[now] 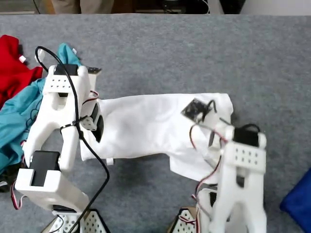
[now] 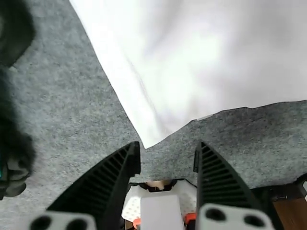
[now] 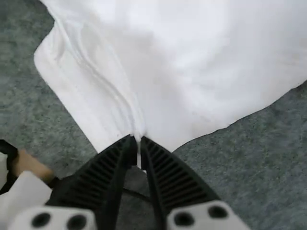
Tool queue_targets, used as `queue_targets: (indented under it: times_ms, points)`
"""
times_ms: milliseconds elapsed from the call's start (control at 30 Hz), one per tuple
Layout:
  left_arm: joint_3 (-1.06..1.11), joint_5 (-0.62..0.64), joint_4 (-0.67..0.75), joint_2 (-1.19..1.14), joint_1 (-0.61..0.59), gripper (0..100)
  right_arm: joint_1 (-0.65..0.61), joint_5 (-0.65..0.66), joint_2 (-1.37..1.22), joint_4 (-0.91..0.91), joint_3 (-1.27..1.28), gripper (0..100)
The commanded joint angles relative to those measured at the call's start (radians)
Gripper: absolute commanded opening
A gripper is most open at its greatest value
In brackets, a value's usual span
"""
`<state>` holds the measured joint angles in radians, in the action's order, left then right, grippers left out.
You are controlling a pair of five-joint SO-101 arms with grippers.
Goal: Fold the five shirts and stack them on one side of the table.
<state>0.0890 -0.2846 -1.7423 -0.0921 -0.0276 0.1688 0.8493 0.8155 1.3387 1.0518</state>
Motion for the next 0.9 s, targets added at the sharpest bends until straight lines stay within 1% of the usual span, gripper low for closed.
queue_targets:
  times_ms: [0,67,167,367,467,600,767,867]
  points:
    - [-0.066,0.005,-0.015,0.053,-0.012,20,0.012,0.032,0.173,0.011,0.119,0.9]
    - [-0.077,0.005,-0.015,0.053,-0.012,20,0.015,0.038,0.272,0.009,0.185,0.9]
    - [-0.08,0.005,-0.015,0.053,-0.012,20,0.054,0.043,0.406,0.015,0.205,1.6]
    - [-0.08,0.005,-0.015,0.053,-0.012,20,0.068,0.13,0.545,0.118,0.193,12.8]
    - [-0.081,0.005,-0.015,0.053,-0.012,20,0.067,0.144,0.553,0.193,0.12,15.1]
    - [-0.081,0.005,-0.015,0.053,-0.012,20,0.067,0.158,0.552,0.247,0.021,14.9]
    - [-0.084,0.005,-0.014,0.045,-0.011,20,0.062,0.155,0.526,0.236,-0.001,14.9]
    - [-0.103,0.029,-0.012,0.042,-0.006,20,0.061,0.152,0.41,0.204,0.005,14.9]
